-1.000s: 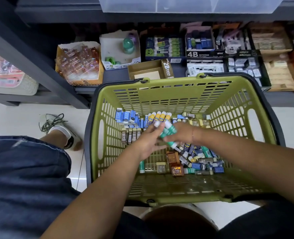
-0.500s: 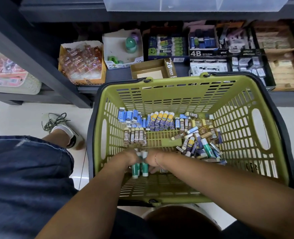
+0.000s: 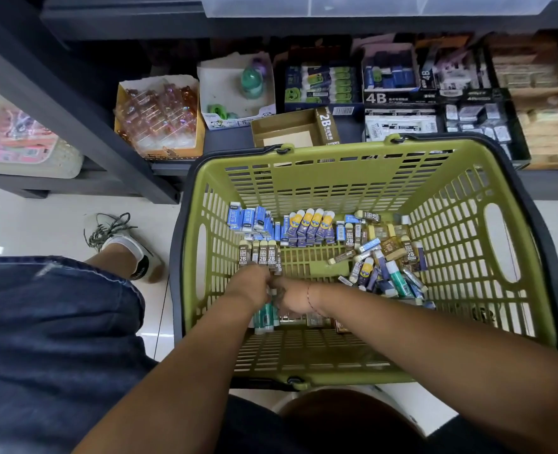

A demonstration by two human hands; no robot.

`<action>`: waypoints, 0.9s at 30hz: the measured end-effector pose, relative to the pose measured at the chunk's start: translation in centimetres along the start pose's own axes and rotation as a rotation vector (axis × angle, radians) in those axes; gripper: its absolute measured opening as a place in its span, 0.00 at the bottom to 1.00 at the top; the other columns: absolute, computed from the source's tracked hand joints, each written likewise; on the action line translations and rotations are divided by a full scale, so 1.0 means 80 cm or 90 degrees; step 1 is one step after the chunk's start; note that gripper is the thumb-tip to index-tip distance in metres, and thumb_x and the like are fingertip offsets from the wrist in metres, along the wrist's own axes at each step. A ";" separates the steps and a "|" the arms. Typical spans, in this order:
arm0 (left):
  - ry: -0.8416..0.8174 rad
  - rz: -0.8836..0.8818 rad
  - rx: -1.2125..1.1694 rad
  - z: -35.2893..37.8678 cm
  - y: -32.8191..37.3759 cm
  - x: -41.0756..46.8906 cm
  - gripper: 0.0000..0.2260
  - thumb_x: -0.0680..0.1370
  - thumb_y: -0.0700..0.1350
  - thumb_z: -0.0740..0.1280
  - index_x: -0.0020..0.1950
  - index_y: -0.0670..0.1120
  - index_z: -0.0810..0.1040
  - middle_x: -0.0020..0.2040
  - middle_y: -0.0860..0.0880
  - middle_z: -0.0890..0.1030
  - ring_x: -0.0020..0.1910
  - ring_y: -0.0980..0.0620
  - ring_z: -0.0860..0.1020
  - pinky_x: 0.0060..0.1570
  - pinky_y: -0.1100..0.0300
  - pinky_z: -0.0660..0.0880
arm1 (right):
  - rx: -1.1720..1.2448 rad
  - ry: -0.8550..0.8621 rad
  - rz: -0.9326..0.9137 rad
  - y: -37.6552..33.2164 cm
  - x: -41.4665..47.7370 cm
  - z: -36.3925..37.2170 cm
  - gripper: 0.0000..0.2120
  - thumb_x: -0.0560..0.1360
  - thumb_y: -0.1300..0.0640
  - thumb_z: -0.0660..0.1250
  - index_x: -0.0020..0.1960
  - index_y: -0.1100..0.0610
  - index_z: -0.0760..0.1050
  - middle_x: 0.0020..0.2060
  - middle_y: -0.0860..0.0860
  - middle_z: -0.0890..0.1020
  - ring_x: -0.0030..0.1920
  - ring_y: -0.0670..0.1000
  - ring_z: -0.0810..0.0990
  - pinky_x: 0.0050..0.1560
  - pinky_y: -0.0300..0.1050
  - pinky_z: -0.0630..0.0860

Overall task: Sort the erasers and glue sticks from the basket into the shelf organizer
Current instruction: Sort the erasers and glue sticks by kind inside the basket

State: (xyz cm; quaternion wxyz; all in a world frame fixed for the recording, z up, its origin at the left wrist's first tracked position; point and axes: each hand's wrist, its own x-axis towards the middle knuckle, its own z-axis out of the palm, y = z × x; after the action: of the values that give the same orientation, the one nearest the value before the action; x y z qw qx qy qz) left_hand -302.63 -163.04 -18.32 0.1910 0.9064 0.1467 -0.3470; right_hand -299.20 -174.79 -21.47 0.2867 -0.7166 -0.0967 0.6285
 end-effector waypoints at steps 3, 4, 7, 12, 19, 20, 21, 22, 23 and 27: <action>-0.018 0.023 0.049 0.006 -0.002 -0.003 0.17 0.73 0.42 0.73 0.62 0.46 0.78 0.60 0.45 0.77 0.60 0.46 0.76 0.57 0.58 0.72 | 0.020 -0.034 0.035 -0.002 -0.010 -0.009 0.27 0.75 0.70 0.64 0.71 0.57 0.63 0.42 0.50 0.71 0.45 0.52 0.76 0.36 0.40 0.73; -0.014 0.028 0.075 0.009 -0.003 -0.003 0.18 0.74 0.42 0.72 0.63 0.47 0.77 0.61 0.45 0.77 0.60 0.46 0.76 0.57 0.58 0.72 | 0.032 -0.040 0.034 -0.004 -0.017 -0.014 0.26 0.75 0.70 0.64 0.71 0.60 0.64 0.45 0.53 0.74 0.47 0.54 0.78 0.41 0.43 0.77; 0.011 0.034 0.117 0.015 -0.004 -0.004 0.15 0.76 0.38 0.68 0.62 0.47 0.77 0.62 0.45 0.77 0.61 0.46 0.75 0.60 0.56 0.73 | 0.042 0.007 -0.015 -0.008 -0.053 -0.053 0.17 0.78 0.67 0.61 0.67 0.61 0.70 0.59 0.60 0.78 0.57 0.57 0.80 0.55 0.46 0.79; 0.035 0.081 0.109 0.016 -0.002 -0.002 0.13 0.77 0.40 0.67 0.61 0.49 0.78 0.63 0.47 0.77 0.61 0.47 0.74 0.60 0.55 0.72 | -0.146 0.305 -0.051 0.018 -0.103 -0.158 0.07 0.74 0.65 0.68 0.47 0.56 0.81 0.46 0.50 0.82 0.47 0.48 0.79 0.53 0.42 0.76; -0.009 0.201 0.124 0.026 0.027 0.003 0.23 0.80 0.38 0.61 0.73 0.53 0.67 0.74 0.50 0.66 0.71 0.48 0.66 0.71 0.48 0.61 | -0.470 0.289 0.175 0.079 -0.129 -0.206 0.08 0.76 0.57 0.65 0.51 0.59 0.80 0.49 0.54 0.83 0.50 0.53 0.82 0.51 0.44 0.78; -0.019 0.209 0.141 0.028 0.030 0.003 0.26 0.79 0.36 0.61 0.75 0.53 0.64 0.75 0.51 0.64 0.72 0.48 0.64 0.73 0.47 0.58 | -0.478 0.285 0.198 0.085 -0.129 -0.205 0.09 0.76 0.55 0.66 0.51 0.59 0.80 0.47 0.54 0.84 0.48 0.53 0.83 0.49 0.44 0.79; -0.032 0.214 0.155 0.029 0.032 0.003 0.31 0.77 0.33 0.61 0.77 0.54 0.61 0.76 0.51 0.61 0.74 0.48 0.61 0.74 0.47 0.54 | -0.481 0.277 0.215 0.088 -0.128 -0.203 0.10 0.75 0.53 0.67 0.49 0.59 0.81 0.44 0.53 0.85 0.44 0.52 0.83 0.47 0.44 0.80; -0.050 0.218 0.164 0.030 0.034 0.003 0.35 0.75 0.30 0.61 0.78 0.54 0.58 0.77 0.52 0.59 0.76 0.48 0.58 0.74 0.46 0.52 | -0.480 0.273 0.229 0.091 -0.126 -0.200 0.11 0.74 0.51 0.69 0.46 0.59 0.81 0.40 0.53 0.84 0.41 0.51 0.83 0.46 0.44 0.81; -0.069 0.221 0.169 0.031 0.034 0.003 0.38 0.74 0.29 0.61 0.78 0.54 0.57 0.78 0.52 0.57 0.76 0.48 0.56 0.75 0.45 0.50 | -0.488 0.272 0.246 0.091 -0.124 -0.195 0.12 0.74 0.49 0.70 0.44 0.59 0.80 0.37 0.52 0.84 0.40 0.51 0.82 0.46 0.44 0.80; -0.114 0.221 0.161 0.037 0.030 0.005 0.34 0.75 0.31 0.62 0.77 0.54 0.60 0.78 0.53 0.57 0.77 0.48 0.54 0.76 0.45 0.47 | -0.607 0.306 0.277 0.091 -0.113 -0.168 0.18 0.75 0.44 0.68 0.55 0.58 0.76 0.51 0.51 0.81 0.51 0.52 0.81 0.42 0.43 0.74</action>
State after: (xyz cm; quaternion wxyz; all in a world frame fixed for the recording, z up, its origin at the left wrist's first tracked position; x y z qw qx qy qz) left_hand -303.06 -166.39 -20.03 0.1446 0.9003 -0.0735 -0.4039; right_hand -289.70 -189.13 -17.10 -0.1904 -0.8927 -0.1516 0.3793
